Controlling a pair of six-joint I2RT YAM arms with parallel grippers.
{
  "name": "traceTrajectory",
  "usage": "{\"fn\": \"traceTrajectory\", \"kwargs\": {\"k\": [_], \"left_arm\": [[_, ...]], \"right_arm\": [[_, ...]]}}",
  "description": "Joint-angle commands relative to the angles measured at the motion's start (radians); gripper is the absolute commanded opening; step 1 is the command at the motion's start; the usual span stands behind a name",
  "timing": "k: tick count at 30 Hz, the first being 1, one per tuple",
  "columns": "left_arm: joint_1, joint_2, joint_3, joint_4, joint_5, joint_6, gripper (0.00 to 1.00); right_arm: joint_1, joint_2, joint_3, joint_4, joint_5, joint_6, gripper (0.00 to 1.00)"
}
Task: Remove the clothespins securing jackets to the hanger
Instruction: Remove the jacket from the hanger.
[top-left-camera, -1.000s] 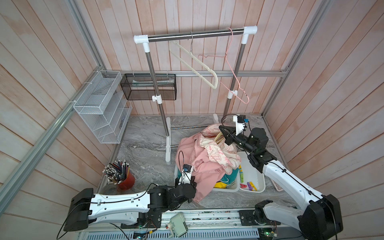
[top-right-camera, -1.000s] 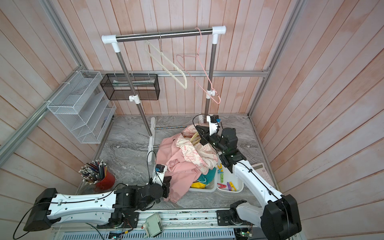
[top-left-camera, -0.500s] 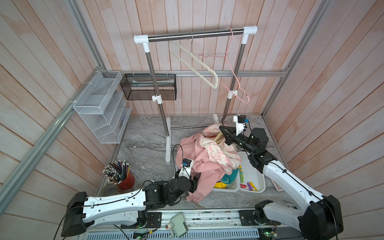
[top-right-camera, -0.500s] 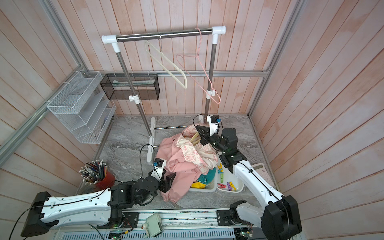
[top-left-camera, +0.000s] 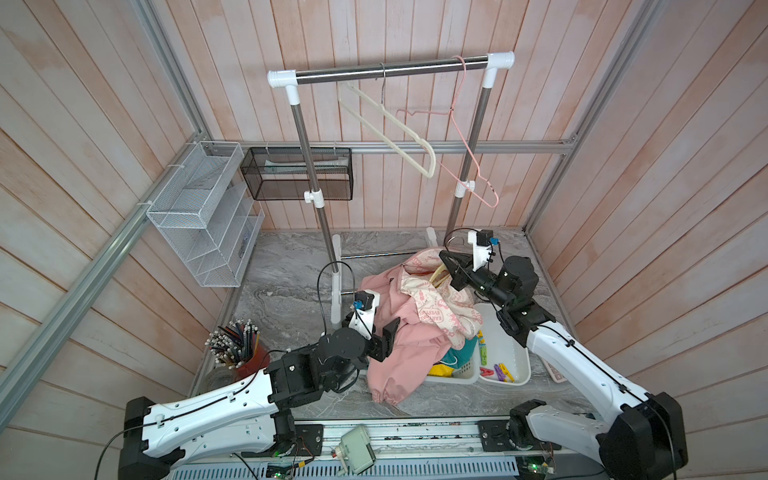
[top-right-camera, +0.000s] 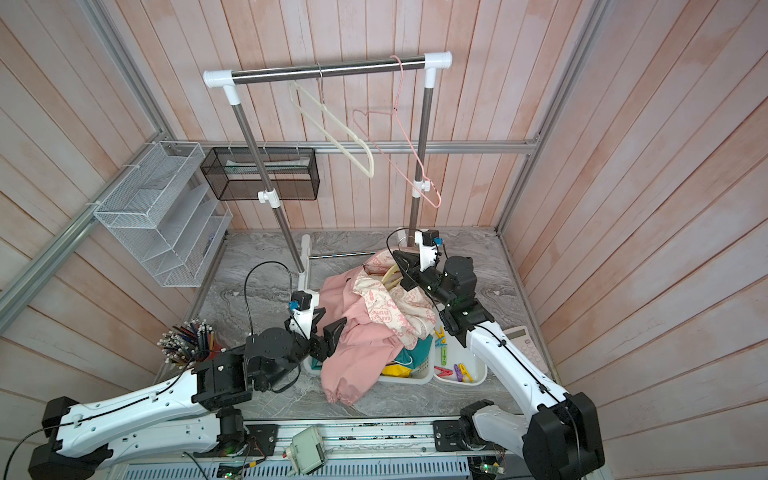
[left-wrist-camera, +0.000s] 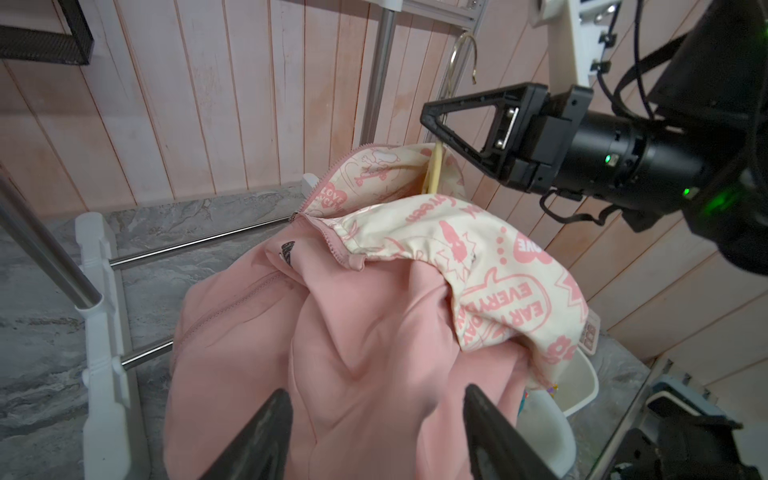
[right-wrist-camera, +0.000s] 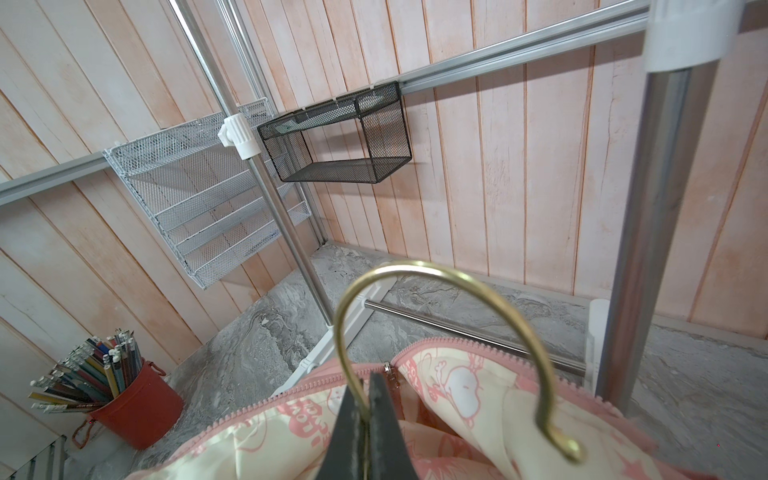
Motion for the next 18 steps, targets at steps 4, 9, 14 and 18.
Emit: {"fn": "traceTrajectory", "kwargs": {"k": [4,9,14,18], "left_arm": [[0.032,0.016,0.005,-0.04,0.175,0.005,0.56],[0.032,0.002,-0.046,-0.025,0.247,-0.025,0.51],[0.031,-0.007,-0.079,-0.024,0.235,-0.037,0.43],[0.031,0.02,-0.077,-0.011,0.239,-0.028,0.32]], "right_arm": [[0.0,-0.01,0.02,-0.021,0.02,-0.01,0.0],[-0.007,0.012,0.048,-0.039,0.021,-0.002,0.0],[-0.011,0.02,0.069,-0.047,0.017,0.001,0.0],[-0.01,0.022,0.075,-0.049,0.012,0.004,0.0]]}}
